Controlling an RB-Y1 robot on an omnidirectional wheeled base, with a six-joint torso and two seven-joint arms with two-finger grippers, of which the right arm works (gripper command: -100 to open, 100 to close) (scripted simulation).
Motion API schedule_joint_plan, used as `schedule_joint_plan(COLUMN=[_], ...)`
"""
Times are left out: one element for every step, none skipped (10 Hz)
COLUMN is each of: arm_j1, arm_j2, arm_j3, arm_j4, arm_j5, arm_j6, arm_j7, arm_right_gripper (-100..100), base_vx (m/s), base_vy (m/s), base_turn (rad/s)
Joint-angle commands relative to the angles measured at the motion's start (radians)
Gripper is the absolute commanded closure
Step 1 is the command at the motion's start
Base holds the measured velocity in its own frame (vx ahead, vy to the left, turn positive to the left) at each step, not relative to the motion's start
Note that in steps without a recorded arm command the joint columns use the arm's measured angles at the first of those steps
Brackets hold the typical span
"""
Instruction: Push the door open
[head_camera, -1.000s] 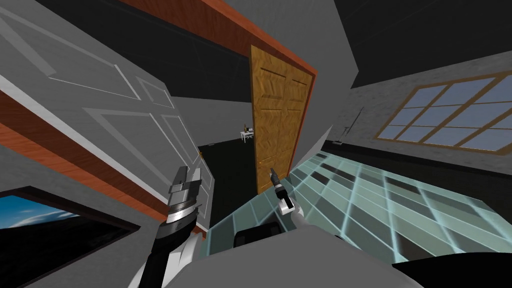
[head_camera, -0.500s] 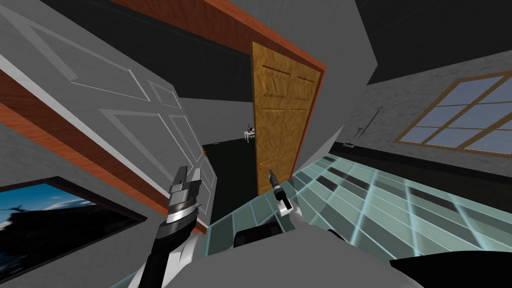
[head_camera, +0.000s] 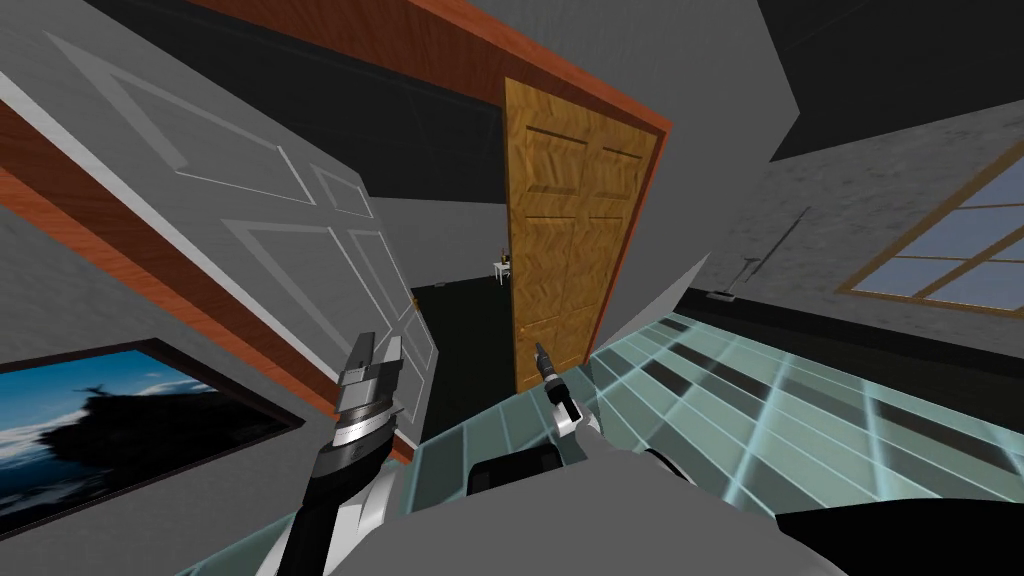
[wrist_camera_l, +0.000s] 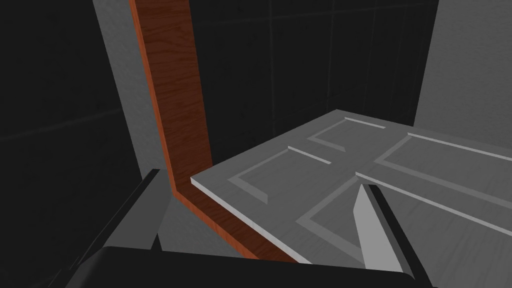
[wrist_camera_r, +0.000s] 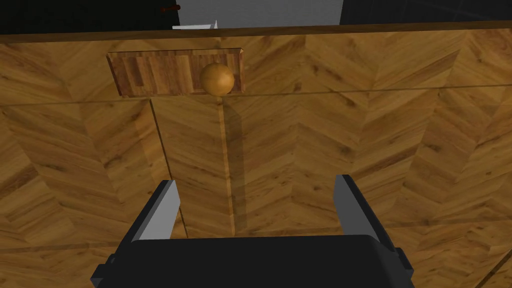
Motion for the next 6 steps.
schedule_joint_plan(arm_j1=[-0.012,-0.017,-0.022,-0.031,-0.036,-0.039], arm_j2=[0.008,0.011,0.014,0.02,0.023,0.025], arm_j3=[0.004,0.004,0.005,0.006,0.006,0.007], arm_j4=[0.04,0.052,0.064,0.088,0.1,0.11], arm_j5=[0.001,0.001,0.001,0.001,0.001,0.001], arm_j6=[-0.004,-0.006,-0.008,-0.011,-0.013,-0.015], arm_j7=[-0.001,-0.001,0.0,0.0,0.0,0.0], arm_right_gripper=[-100,-100,-100,-100,-100,-100], base_vx=[0.027,0.028,0.02,0.012,0.017,0.015], base_vy=[-0.133,-0.113,-0.08,-0.077,-0.071,-0.054], base_turn=[0.228,0.111,0.035,0.108,0.084,0.061])
